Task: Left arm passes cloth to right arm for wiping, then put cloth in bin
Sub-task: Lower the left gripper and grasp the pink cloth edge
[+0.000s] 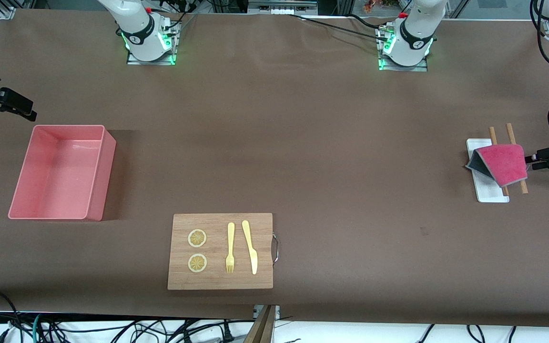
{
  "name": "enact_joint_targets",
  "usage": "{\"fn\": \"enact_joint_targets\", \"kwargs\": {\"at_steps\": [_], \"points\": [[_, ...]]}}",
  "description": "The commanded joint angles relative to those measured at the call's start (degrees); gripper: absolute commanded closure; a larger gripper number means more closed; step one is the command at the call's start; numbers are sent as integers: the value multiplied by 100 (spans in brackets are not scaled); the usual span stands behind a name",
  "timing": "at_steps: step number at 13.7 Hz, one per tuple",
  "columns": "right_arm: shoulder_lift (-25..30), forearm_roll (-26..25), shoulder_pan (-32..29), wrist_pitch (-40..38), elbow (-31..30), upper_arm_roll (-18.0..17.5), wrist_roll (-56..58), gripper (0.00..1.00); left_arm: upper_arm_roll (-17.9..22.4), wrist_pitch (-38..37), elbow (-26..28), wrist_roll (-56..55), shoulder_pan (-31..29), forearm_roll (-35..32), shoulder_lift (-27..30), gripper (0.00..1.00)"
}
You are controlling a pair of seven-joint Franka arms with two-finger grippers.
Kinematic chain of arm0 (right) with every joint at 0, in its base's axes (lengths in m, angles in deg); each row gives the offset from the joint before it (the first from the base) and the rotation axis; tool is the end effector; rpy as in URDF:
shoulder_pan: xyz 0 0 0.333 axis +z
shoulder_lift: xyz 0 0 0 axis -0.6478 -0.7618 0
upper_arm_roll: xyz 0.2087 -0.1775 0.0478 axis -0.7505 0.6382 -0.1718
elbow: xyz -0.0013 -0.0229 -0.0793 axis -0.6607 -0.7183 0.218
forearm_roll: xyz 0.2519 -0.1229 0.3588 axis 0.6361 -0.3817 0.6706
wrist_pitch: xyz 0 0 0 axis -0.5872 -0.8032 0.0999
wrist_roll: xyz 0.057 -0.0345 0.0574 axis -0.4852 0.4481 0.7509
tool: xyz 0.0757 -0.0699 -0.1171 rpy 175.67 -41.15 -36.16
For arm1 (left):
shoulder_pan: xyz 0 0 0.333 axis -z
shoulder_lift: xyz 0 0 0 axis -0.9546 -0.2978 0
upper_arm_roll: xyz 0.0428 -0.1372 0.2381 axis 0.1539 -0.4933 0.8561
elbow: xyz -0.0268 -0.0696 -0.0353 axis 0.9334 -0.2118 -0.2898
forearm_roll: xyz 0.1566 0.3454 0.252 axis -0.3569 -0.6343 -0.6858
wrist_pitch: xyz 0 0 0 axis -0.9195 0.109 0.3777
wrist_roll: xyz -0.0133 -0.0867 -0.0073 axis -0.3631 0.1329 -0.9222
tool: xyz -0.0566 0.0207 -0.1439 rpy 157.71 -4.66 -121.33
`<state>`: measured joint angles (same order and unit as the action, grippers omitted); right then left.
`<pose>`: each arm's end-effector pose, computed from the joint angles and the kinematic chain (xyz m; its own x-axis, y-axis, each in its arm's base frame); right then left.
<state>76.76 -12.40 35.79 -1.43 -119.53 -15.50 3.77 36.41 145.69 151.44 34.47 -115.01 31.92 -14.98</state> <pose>0.6265 -0.0297 0.5321 0.9985 -0.0351 -0.0419 -0.0329 -0.9982 0.0505 0.5226 0.4326 0.0940 0.9964 -0.0841 0.0085 -0.0740 -0.8187 0.5695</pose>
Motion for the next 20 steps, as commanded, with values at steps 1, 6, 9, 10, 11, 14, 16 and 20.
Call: {"fn": "enact_joint_targets", "kwargs": {"at_steps": [1, 6, 9, 10, 11, 14, 16, 20], "points": [[-26, 50, -16, -1, 93, -10, -27, 0, -36, -17, -173, 28, -47, 198, -171, 31], [-26, 50, -16, -1, 93, -10, -18, 0, -28, -9, -181, -86, -38, 407, -215, 63], [-26, 41, -16, -1, 93, -10, -18, 0, -28, -9, -190, -104, -38, 488, -242, 89], [-26, 50, -16, -1, 93, -10, -18, 0, -28, -9, -190, -69, -38, 488, -242, 96], [-26, 50, -16, -1, 93, -10, -18, 0, -28, -9, -190, -51, -47, 488, -233, 100], [-26, 24, 2, 7, 102, -19, 8, 0, -28, -17, -199, -16, -47, 479, -198, 100], [-35, 41, -7, 42, 93, -10, -9, 0, -28, -70, -330, -51, -47, 462, -163, 100], [-79, 59, -16, 78, 93, -1, -9, 0, -28, -728, -927, -77, -3, 251, -23, 100]]}}
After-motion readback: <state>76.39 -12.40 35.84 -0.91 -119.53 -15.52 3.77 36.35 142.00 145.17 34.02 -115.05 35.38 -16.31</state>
